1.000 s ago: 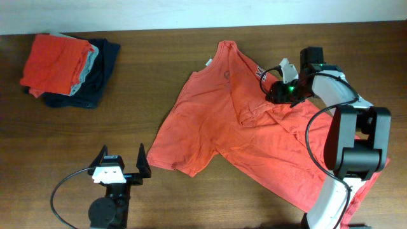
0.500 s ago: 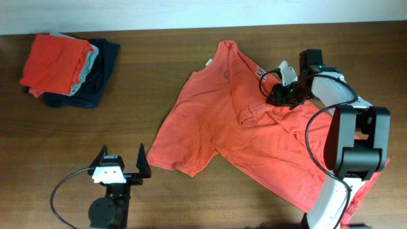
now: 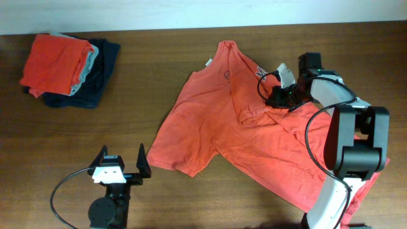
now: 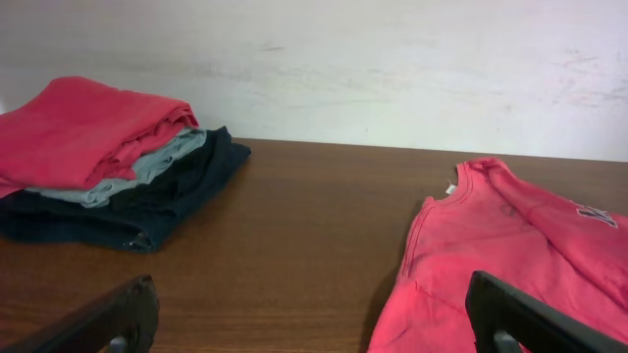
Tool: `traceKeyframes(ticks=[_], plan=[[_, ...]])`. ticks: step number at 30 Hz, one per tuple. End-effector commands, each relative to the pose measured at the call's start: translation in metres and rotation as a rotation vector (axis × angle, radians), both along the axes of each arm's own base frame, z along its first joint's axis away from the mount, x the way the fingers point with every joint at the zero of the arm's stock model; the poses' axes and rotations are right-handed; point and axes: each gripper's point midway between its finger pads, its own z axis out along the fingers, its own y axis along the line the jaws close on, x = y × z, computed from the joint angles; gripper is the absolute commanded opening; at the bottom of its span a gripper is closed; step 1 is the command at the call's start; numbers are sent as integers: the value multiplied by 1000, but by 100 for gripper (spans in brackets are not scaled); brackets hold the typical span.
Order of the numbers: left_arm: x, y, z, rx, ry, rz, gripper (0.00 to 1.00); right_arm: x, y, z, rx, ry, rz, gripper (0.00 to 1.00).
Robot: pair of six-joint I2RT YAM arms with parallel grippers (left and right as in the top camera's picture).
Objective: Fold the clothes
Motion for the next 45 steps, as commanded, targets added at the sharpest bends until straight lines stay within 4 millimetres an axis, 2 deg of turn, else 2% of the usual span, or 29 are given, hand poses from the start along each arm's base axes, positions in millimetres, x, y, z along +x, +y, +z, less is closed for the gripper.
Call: traceKeyframes(ticks=[1, 6, 11, 18, 25, 30, 35, 38, 40, 42, 45], plan=[[0, -2, -3, 16, 5, -11, 100, 20, 4, 35, 17, -99, 13, 4], [0, -2, -3, 16, 5, -11, 99, 38, 1, 65, -11, -171, 43, 4], [0, -2, -3, 16, 5, -11, 99, 58, -16, 93, -119, -232, 27, 4], [0, -2, -3, 16, 5, -11, 100, 86, -57, 126, -365, -336, -15, 4], [0, -2, -3, 16, 5, -11, 99, 109, -102, 144, -625, -427, -83, 4], [0, -2, -3, 16, 5, -11, 100, 132, -117, 168, -739, -555, -92, 4], [0, -2, -3, 16, 5, -11, 99, 154, -120, 188, -765, -675, -119, 4], [0, -2, -3, 16, 5, -11, 100, 165, -121, 191, -767, -721, -136, 4], [0, -2, -3, 16, 5, -11, 100, 173, -120, 186, -767, -744, -128, 4], [0, -2, -3, 16, 5, -11, 100, 180, -115, 174, -761, -759, -81, 4], [0, -2, -3, 16, 5, -11, 99, 194, -113, 146, -764, -766, -41, 4]])
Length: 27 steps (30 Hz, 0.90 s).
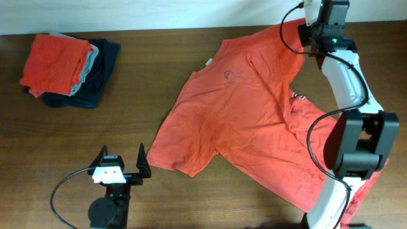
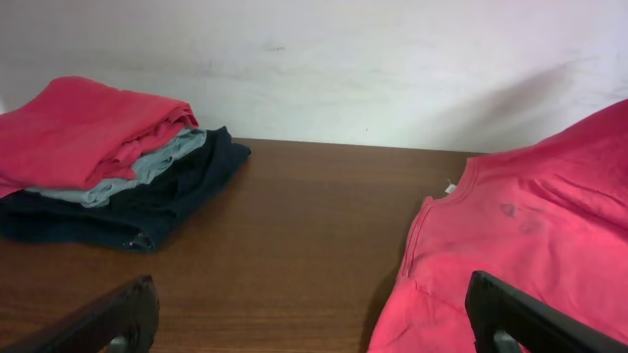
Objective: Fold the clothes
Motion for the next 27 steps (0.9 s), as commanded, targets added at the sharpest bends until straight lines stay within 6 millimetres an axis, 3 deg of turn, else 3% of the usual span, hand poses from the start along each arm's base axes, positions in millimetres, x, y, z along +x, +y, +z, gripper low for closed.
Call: traceKeyframes(ticks=[1, 5, 8, 13, 16, 18, 19, 20, 21, 27], plan=[[0, -2, -3, 16, 5, -11, 99, 17, 4, -41, -27, 32, 43, 4], [0, -2, -3, 16, 5, -11, 99, 35, 0, -79, -62, 13, 49, 4], [0, -2, -3, 16, 5, -11, 99, 48, -17, -94, -123, -43, -23, 4], [0, -2, -3, 16, 5, -11, 100, 58, -42, -87, -161, -150, -110, 4], [0, -2, -3, 16, 5, -11, 100, 58, -68, -66, -170, -211, -213, 4], [0, -2, -3, 16, 5, -11, 100, 59, -75, -57, -173, -227, -227, 4], [0, -2, -3, 16, 5, -11, 99, 60, -78, -51, -174, -239, -233, 25], [0, -2, -3, 16, 5, -11, 99, 61, -79, -47, -175, -249, -235, 77], [0, -2, -3, 16, 5, -11, 99, 63, -79, -42, -176, -260, -236, 99], [0, -2, -3, 16, 5, -11, 100, 56, -84, -3, -164, -299, -370, 99]])
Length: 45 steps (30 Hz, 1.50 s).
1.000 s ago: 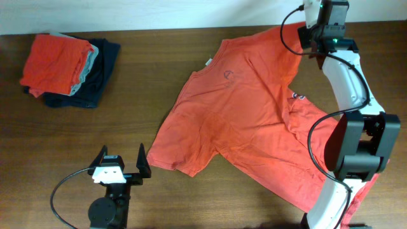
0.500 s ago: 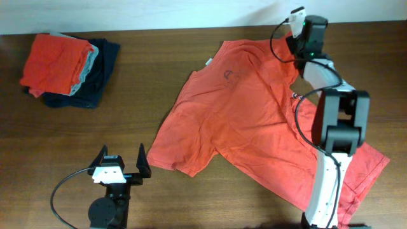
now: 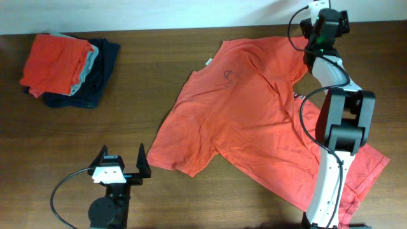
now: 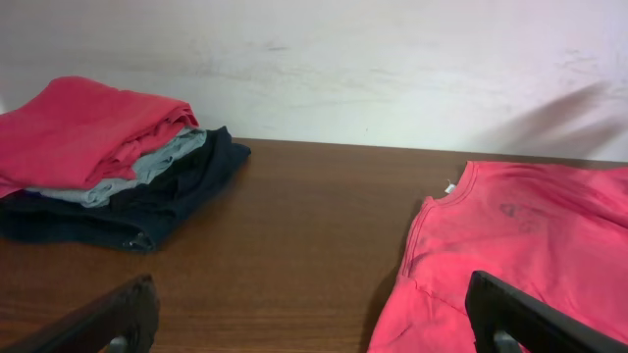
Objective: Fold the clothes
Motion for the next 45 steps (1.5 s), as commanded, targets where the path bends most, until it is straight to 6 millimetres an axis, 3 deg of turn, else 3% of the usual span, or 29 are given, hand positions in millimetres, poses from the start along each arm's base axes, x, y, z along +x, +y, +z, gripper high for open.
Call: traceKeyframes(ticks=[1, 6, 12, 16, 18, 22, 27, 38, 45], plan=[[0, -2, -3, 16, 5, -11, 100, -7, 2, 53, 52, -77, -102, 99], [0, -2, -3, 16, 5, -11, 100, -36, 1, 101, 225, -30, -167, 99], [0, -2, -3, 16, 5, -11, 100, -104, -16, 162, 389, 45, -295, 99], [0, -2, -3, 16, 5, -11, 99, -157, -27, 170, 573, 113, -374, 98], [0, -2, -3, 16, 5, -11, 99, -181, -26, 159, 678, 205, -361, 99], [0, -2, -3, 16, 5, -11, 99, -242, -16, 119, 904, 471, -381, 98], [0, -2, -3, 16, 5, -11, 100, -300, -30, 80, 994, 681, -548, 98], [0, -2, -3, 16, 5, -11, 99, -331, -14, 13, 1083, 912, -624, 98], [0, -2, -3, 16, 5, -11, 100, -334, -22, -41, 1066, 940, -659, 98]])
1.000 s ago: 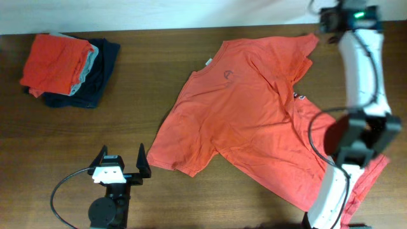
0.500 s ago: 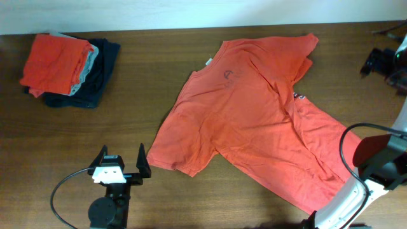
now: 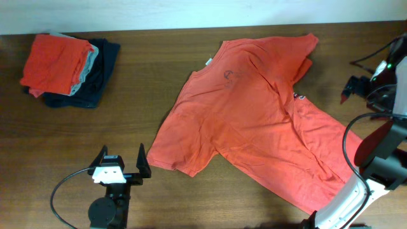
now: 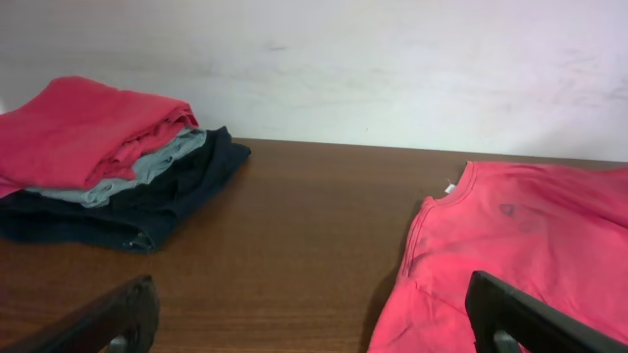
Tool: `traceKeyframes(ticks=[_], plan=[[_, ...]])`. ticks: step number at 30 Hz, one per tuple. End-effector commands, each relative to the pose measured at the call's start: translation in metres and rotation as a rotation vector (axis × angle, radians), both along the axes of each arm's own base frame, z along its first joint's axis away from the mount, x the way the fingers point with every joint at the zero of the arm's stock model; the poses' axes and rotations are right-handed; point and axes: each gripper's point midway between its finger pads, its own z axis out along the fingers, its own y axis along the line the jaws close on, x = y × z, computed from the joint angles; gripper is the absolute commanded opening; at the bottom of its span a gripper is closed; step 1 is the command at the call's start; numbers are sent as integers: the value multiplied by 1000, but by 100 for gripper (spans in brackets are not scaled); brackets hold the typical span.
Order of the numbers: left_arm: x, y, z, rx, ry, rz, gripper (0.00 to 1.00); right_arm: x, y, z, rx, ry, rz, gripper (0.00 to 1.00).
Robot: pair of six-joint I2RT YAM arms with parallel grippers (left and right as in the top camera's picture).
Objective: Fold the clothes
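An orange-red T-shirt lies spread open on the brown table, collar toward the far left, with its far sleeve laid out flat. In the left wrist view the shirt fills the right side. My left gripper rests open near the table's front edge, left of the shirt's near sleeve, with nothing between its fingers. My right gripper hovers open at the right edge, apart from the shirt and holding nothing.
A stack of folded clothes, orange on top of grey and navy, sits at the far left corner and shows as a pile in the left wrist view. A white wall stands behind the table. Bare wood lies between stack and shirt.
My right gripper was at the table's far edge on the shirt's far sleeve. It has let go and now is off to the right, and the sleeve lies flat. The left arm is unchanged.
My right gripper was first on a sleeve folded over the shirt's middle. Then it held that sleeve up toward the far right corner, then lower at the far edge. Now the sleeve is spread out flat and the gripper is away from it.
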Motion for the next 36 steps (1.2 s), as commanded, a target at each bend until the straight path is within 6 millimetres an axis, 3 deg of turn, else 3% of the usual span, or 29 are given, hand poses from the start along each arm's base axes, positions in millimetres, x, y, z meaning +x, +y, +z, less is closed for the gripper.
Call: traceKeyframes(ticks=[1, 6, 36], plan=[[0, -2, -3, 16, 5, -11, 99, -6, -3, -22, 0, 29, -11, 98], [0, -2, -3, 16, 5, -11, 99, -14, -7, -35, 6, 48, -28, 98], [0, -2, -3, 16, 5, -11, 99, -14, -8, -35, 6, 47, -29, 98]])
